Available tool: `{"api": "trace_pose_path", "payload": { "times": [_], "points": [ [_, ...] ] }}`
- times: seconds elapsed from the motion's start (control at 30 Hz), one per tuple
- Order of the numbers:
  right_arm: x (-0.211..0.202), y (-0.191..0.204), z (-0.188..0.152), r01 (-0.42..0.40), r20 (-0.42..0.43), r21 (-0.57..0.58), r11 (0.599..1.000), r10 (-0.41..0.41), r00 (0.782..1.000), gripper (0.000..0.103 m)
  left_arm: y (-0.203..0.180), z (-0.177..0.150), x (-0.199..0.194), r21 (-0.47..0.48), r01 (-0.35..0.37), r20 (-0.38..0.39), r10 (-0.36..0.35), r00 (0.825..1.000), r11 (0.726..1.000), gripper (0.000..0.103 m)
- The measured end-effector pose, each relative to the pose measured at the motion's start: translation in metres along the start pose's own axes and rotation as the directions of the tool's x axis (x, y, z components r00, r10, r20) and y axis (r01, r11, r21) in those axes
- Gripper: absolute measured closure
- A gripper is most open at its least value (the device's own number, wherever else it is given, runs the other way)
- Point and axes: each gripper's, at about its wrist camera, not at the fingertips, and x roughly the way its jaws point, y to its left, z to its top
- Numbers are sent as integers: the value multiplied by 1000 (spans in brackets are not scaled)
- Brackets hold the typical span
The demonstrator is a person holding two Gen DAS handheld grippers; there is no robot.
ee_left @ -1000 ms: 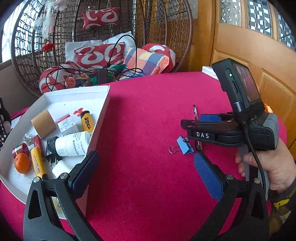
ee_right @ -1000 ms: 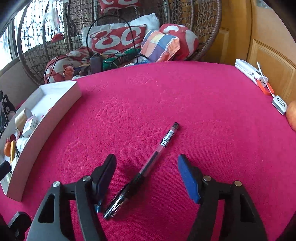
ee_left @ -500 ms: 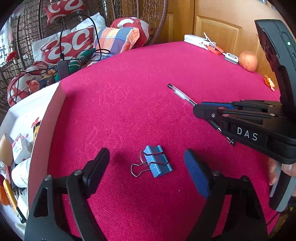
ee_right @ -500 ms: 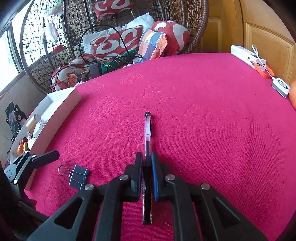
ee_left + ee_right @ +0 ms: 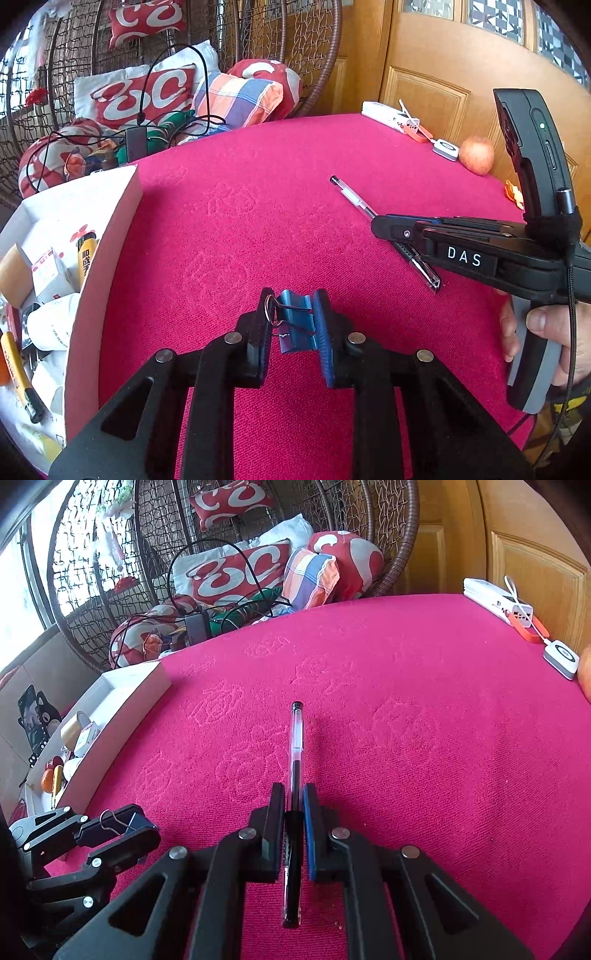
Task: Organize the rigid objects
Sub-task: 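Carry the blue binder clip and black pen toward the white tray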
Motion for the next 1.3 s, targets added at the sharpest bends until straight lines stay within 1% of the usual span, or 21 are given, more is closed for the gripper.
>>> {"api": "trace_pose_path", "payload": {
  "times": [0.13,0.27,0.47,0.67,0.93,1.3],
  "points": [
    [-5,2,0,-41,15,24,999,40,999,95,3,3,-17,-13,9,40,-8,999,1000,82],
    [-16,8,5,-59,47,17,998,58,997,95,6,8,-33,-25,1,83,1,997,1000,82],
    [-35,20,13,-86,90,0,996,86,992,95,13,12,-47,-38,1,112,3,994,999,82],
    [-45,34,15,-102,105,-26,994,104,989,95,16,10,-62,-43,-12,145,19,989,999,82],
    [-54,58,15,-116,116,-76,990,125,985,95,41,10,-83,-100,-25,197,45,979,995,82],
    [-67,91,21,-116,137,-144,983,136,981,95,76,1,-107,-185,-28,245,73,967,982,82]
  ]
}}
